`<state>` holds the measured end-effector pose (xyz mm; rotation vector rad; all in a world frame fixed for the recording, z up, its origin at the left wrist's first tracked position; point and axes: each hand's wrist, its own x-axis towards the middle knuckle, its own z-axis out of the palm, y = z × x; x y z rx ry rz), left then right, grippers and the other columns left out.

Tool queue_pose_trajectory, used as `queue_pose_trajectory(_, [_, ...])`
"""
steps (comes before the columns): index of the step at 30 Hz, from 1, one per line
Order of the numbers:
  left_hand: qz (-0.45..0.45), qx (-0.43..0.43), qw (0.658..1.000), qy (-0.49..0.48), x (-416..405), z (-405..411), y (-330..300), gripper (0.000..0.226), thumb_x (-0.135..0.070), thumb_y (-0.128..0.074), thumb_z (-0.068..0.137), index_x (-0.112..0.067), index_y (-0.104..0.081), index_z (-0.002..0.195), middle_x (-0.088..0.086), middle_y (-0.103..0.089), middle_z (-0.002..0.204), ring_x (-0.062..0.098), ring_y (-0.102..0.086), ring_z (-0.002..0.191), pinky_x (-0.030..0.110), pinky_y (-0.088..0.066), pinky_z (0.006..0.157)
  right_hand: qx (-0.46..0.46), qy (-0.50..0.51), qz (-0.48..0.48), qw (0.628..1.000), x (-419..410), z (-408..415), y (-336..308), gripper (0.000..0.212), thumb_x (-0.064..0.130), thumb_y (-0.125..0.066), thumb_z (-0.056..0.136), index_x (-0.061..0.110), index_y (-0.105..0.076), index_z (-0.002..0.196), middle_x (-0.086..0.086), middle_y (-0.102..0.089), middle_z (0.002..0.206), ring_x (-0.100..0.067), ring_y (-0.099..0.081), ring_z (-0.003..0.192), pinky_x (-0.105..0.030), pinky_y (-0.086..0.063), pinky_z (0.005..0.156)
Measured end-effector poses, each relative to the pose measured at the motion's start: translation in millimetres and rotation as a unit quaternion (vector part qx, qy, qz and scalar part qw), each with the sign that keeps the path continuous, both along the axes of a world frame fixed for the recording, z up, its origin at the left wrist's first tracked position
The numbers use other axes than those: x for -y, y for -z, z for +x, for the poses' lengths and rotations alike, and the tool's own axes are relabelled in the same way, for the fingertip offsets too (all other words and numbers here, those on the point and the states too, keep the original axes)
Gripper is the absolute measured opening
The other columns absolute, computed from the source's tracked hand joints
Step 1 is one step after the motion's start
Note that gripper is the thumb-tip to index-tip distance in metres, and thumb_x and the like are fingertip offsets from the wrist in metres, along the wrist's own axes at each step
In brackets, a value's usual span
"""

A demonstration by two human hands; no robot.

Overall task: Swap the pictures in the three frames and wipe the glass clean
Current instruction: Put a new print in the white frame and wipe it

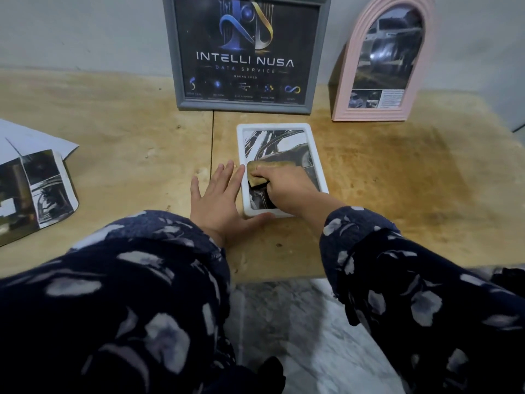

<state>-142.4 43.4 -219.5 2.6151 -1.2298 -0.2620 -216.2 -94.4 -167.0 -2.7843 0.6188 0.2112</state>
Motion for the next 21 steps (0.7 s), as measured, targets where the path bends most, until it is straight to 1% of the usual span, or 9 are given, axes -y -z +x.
queue_pose_trajectory(7, [-0.007,-0.005,1.000,-0.003,-0.6,-2.2,0.5,0.110,-0.092,-0.033,0.068,-0.032,-0.001,0.154,-0.009,0.004,0.162,0.009,0.006,0.148,0.053,0.009,0.117,-0.040,-0.037,0.009,0.998,-9.1,-22.9,-12.9,0.041,0.012,-0.047,0.091,0.033,-0.060,0.124,0.000,-0.066,0.120,-0.026,-0.058,0.109,-0.032,-0.045,0.086])
queue_pose_trajectory(10, [-0.004,-0.006,1.000,-0.004,-2.4,-2.3,-0.3,0.108,-0.090,-0.035,0.070,-0.032,-0.001,0.154,-0.009,0.003,0.162,0.008,0.006,0.148,0.053,0.007,0.117,-0.052,-0.025,0.070,0.996,-9.2,-30.5,-22.7,0.032,0.015,-0.046,0.093,0.027,-0.069,0.113,0.002,-0.068,0.115,-0.023,-0.058,0.104,-0.030,-0.046,0.085])
queue_pose_trajectory(11, [-0.004,-0.005,1.000,-0.002,-2.7,-2.8,-0.4,0.108,-0.090,-0.035,0.069,-0.032,0.000,0.154,-0.009,0.003,0.162,0.008,0.006,0.148,0.053,0.007,0.117,-0.057,-0.001,0.116,0.992,-4.2,-30.9,-26.0,0.029,0.015,-0.044,0.094,0.020,-0.071,0.105,-0.001,-0.069,0.105,-0.021,-0.060,0.094,-0.026,-0.048,0.080])
queue_pose_trajectory(13, [-0.004,0.001,1.000,0.000,-2.4,-3.7,-1.2,0.110,-0.091,-0.033,0.068,-0.031,0.000,0.154,-0.010,0.002,0.162,0.008,0.006,0.148,0.054,0.007,0.117,-0.076,0.065,0.206,0.973,13.5,-23.7,-37.3,0.028,0.009,-0.039,0.094,0.010,-0.063,0.080,-0.003,-0.059,0.072,-0.016,-0.050,0.064,-0.014,-0.044,0.054])
queue_pose_trajectory(14, [-0.003,0.005,1.000,-0.001,-1.9,-4.0,-1.6,0.110,-0.092,-0.032,0.067,-0.031,0.000,0.154,-0.010,0.002,0.162,0.008,0.006,0.148,0.054,0.007,0.117,-0.075,0.093,0.221,0.968,23.9,-17.4,-44.0,0.029,0.006,-0.038,0.094,0.012,-0.058,0.074,-0.001,-0.050,0.064,-0.013,-0.044,0.058,-0.011,-0.039,0.044])
queue_pose_trajectory(15, [-0.001,0.006,1.000,-0.003,-1.2,-3.2,-0.8,0.110,-0.092,-0.031,0.067,-0.031,0.000,0.154,-0.010,0.001,0.162,0.008,0.006,0.148,0.054,0.007,0.117,-0.063,0.114,0.218,0.967,34.6,-8.6,-50.5,0.030,0.005,-0.038,0.094,0.014,-0.058,0.074,0.001,-0.048,0.063,-0.011,-0.042,0.056,-0.009,-0.037,0.041])
queue_pose_trajectory(17, [0.002,0.006,1.000,-0.003,-1.1,-2.4,0.1,0.111,-0.092,-0.029,0.067,-0.030,0.001,0.154,-0.010,0.002,0.162,0.008,0.006,0.148,0.054,0.006,0.117,0.007,0.143,0.199,0.969,54.5,9.8,-62.3,0.030,0.006,-0.040,0.094,0.013,-0.066,0.081,0.001,-0.055,0.069,-0.010,-0.049,0.062,-0.014,-0.044,0.054])
queue_pose_trajectory(19, [-0.003,0.004,1.000,-0.001,-1.7,-1.1,0.9,0.111,-0.092,-0.030,0.068,-0.030,0.003,0.154,-0.009,0.007,0.162,0.007,0.007,0.148,0.054,0.006,0.117,0.095,0.139,0.178,0.970,70.2,27.7,-66.7,0.031,0.004,-0.042,0.091,0.016,-0.069,0.082,0.002,-0.060,0.076,-0.010,-0.054,0.069,-0.018,-0.045,0.064])
queue_pose_trajectory(21, [-0.014,-0.004,1.000,0.001,-2.1,0.4,0.0,0.110,-0.090,-0.033,0.068,-0.033,0.008,0.153,-0.006,0.014,0.161,0.007,0.007,0.148,0.053,0.007,0.117,0.130,0.127,0.123,0.976,78.9,40.1,-58.1,0.038,0.003,-0.043,0.088,0.024,-0.072,0.100,0.005,-0.068,0.095,-0.012,-0.059,0.087,-0.016,-0.044,0.074])
